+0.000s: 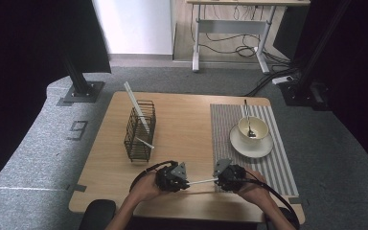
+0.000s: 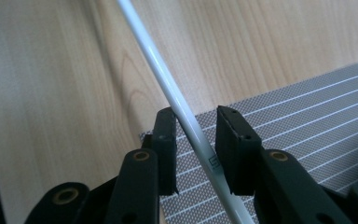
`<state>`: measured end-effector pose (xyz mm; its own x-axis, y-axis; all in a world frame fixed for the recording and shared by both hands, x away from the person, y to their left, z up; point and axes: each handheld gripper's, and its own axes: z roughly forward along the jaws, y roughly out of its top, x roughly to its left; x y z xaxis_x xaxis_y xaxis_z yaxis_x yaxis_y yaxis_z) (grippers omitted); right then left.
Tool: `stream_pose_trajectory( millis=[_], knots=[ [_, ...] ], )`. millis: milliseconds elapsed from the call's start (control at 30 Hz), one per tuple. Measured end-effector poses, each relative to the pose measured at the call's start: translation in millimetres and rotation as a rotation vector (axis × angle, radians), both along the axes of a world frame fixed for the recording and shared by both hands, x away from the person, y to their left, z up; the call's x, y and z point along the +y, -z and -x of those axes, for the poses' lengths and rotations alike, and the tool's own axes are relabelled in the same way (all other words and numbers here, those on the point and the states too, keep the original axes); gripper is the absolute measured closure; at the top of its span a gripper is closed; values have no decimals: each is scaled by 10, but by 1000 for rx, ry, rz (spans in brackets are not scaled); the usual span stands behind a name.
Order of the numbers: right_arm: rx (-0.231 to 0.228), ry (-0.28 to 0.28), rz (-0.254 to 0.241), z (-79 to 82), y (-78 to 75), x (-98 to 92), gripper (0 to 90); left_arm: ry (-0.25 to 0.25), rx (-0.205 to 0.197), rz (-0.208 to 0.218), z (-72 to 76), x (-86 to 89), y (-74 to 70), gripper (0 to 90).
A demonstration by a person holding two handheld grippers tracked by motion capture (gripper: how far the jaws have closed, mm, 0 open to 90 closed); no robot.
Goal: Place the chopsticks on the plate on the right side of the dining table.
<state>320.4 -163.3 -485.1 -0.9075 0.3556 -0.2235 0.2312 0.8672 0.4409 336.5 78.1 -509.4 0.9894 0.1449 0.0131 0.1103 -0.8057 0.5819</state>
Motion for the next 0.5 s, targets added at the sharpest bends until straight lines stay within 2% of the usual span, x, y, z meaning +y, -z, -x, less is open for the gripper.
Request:
stream_pose_trajectory(
  millis=[67,100,133,167,333,400,433,467,500],
  knots=[
    [18,-4,-7,-5,-6,-13,705,-13,-7,9,-12,3,11,824],
    [42,-13,-13,-8,-13,-26,723,-28,-14,17,-22,12,12,808],
    [42,-13,-13,-8,-13,-26,723,-28,-14,17,-22,12,12,801],
    [67,-22,-20,-3,-14,-30,743,-37,-21,24,-32,23,11,792],
    [102,-39,-40,16,-26,-30,776,-63,-40,32,-46,37,12,755],
    [126,-61,-71,37,-45,-24,811,-94,-53,38,-58,47,10,703],
    [135,-68,-86,45,-52,-20,820,-128,-61,53,-67,59,7,683],
    [139,-70,-100,54,-62,-16,823,-128,-61,53,-67,59,7,665],
    [136,-65,-108,57,-72,-17,824,-155,-66,71,-76,75,-3,640]
  ],
)
